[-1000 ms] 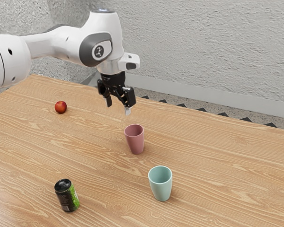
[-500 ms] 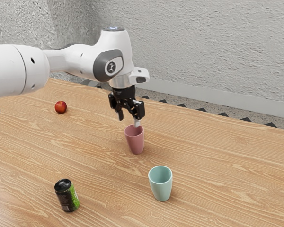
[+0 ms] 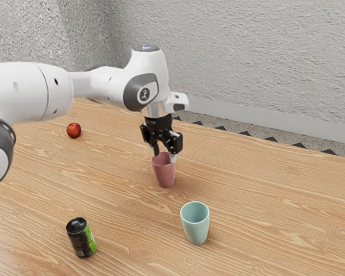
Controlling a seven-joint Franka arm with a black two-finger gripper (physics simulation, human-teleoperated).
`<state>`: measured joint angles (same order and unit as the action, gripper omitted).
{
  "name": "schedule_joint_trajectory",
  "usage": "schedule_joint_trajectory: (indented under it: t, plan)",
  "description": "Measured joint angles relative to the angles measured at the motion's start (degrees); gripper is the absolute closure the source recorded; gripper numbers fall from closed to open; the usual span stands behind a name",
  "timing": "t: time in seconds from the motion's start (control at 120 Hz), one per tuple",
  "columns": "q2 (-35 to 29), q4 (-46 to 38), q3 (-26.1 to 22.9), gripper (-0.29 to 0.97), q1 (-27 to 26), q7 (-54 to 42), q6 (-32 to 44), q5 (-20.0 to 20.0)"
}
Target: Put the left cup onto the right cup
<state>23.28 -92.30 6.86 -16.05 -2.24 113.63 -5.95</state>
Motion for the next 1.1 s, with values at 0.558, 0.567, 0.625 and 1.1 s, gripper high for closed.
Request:
schedule_joint_trajectory:
  t: [0.558, 0.567, 0.625, 1.1]
  plan:
    - [5.09, 4.36, -0.01, 0.29, 0.73, -0.16, 1.0, 0.97]
    - [5.17, 4.41, -0.01, 0.29, 0.74, -0.17, 1.0, 0.97]
    - [5.64, 4.69, -0.01, 0.29, 0.84, -0.21, 1.02, 1.0]
    - [9.31, 6.41, -0.45, 0.31, 1.89, -0.49, 2.05, 0.95]
